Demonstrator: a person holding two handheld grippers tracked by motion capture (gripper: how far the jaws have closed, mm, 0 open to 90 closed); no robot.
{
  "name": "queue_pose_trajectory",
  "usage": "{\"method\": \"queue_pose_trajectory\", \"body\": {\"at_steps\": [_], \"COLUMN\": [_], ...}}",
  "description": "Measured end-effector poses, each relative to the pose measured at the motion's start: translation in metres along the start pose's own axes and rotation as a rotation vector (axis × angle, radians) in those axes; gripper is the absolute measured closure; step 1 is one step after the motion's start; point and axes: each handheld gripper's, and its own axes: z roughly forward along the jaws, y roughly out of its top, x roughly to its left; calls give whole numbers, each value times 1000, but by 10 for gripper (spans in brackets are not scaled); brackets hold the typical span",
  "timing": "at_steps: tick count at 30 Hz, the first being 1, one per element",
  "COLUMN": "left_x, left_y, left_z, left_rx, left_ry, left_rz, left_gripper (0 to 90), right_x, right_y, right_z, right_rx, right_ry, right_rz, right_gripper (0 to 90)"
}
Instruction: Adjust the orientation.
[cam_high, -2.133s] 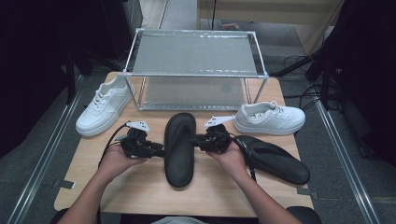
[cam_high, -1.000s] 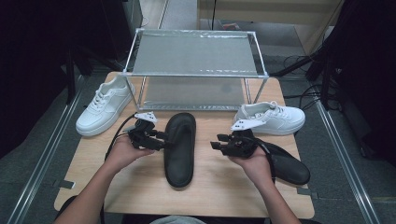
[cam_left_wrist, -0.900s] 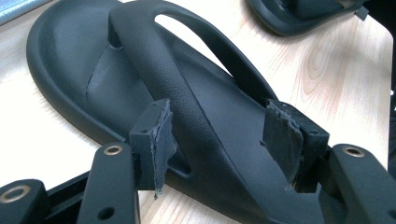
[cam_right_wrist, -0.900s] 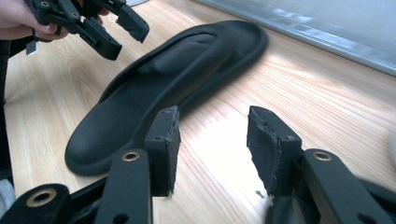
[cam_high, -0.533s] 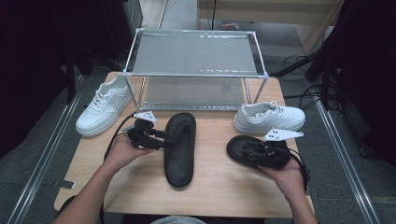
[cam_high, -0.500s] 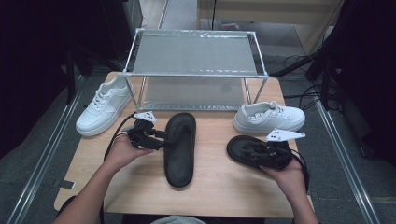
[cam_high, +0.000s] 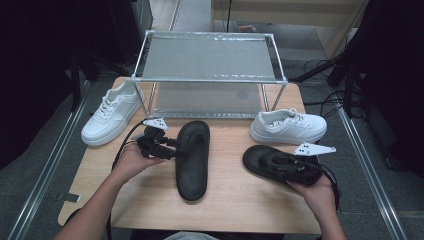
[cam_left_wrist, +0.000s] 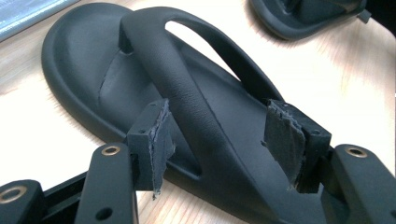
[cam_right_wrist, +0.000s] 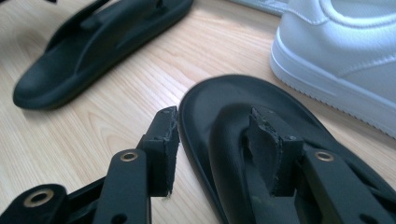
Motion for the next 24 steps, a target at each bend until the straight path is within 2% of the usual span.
{"method": "queue_pose_trajectory", "body": {"at_steps": [2,3,7,10,14,17,19,24], "left_x": [0,0,-3,-4,-5,-4,-3,-2], "left_y": [0,0,0,2,1,1,0,-1], "left_z": [1,1,2,2,5,4,1,0], "left_rx": [7,12,14,7,26,26,8,5], "left_ry": [5,7,13,8,15,19,21,23], "left_rz": [9,5,9,11,19,17,8,9], "left_gripper": [415,416,416,416,416,414,413,412], "right_x": [0,-2,-8,-14,-16,-16,-16,-18], "right_y": [-3,-7,-13,-17,-17,-15,-14,-13], "right_z": [-2,-7,-12,-12,-9,-5,0,8], "right_rx": [6,-11,-16,0,2,18,32,52], "right_ry": [-9,-11,-21,-23,-15,-2,3,7], "right_rz": [-14,-12,13,31,32,13,-8,-23], "right_gripper": [536,536,537,536,536,537,538,551]}}
